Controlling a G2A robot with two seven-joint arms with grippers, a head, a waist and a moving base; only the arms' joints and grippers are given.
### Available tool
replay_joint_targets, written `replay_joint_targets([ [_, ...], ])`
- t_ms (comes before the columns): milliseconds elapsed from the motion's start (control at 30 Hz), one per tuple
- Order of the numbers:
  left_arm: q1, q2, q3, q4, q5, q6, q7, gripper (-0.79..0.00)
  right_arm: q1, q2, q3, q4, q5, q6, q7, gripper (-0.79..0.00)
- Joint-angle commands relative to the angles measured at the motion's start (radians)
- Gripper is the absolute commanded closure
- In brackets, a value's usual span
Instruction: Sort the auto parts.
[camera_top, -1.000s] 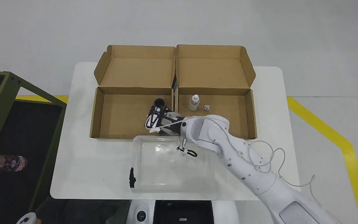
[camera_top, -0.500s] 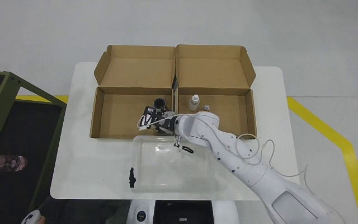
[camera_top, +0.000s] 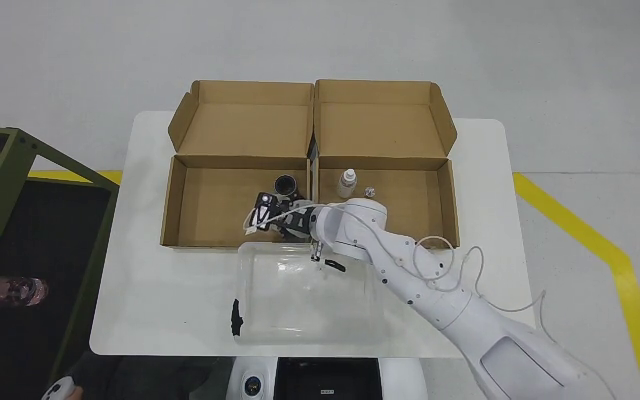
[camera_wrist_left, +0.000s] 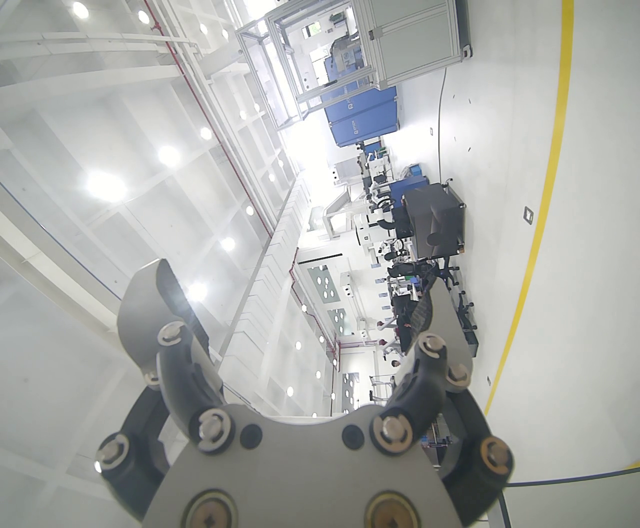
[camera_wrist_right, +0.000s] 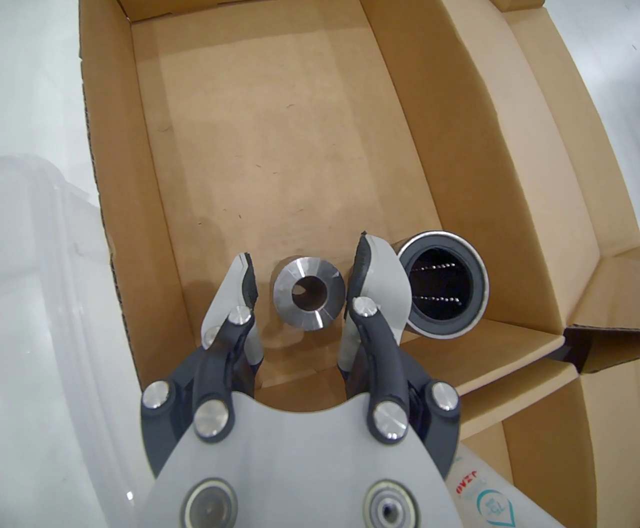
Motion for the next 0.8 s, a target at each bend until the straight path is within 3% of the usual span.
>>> replay_joint_targets([
  [0, 0.000, 0.000, 0.000, 0.000, 0.000, 0.000, 0.000, -0.785, -0.004, 0.000, 0.006, -0.010, 0.002, -0.008, -0.004, -0.382],
  [300, 0.000, 0.000, 0.000, 0.000, 0.000, 0.000, 0.000, -0.785, -0.059, 0.021, 0.084, -0.180, 0.013, -0.044, -0.041, -0.388],
  [567, 0.000, 0.000, 0.000, 0.000, 0.000, 0.000, 0.000, -0.785, -0.187, 0.062, 0.197, -0.388, 0.027, -0.112, -0.069, -0.391],
  [767, 0.000, 0.000, 0.000, 0.000, 0.000, 0.000, 0.000, -0.785, -0.323, 0.100, 0.295, -0.515, 0.002, -0.187, -0.105, -0.471],
])
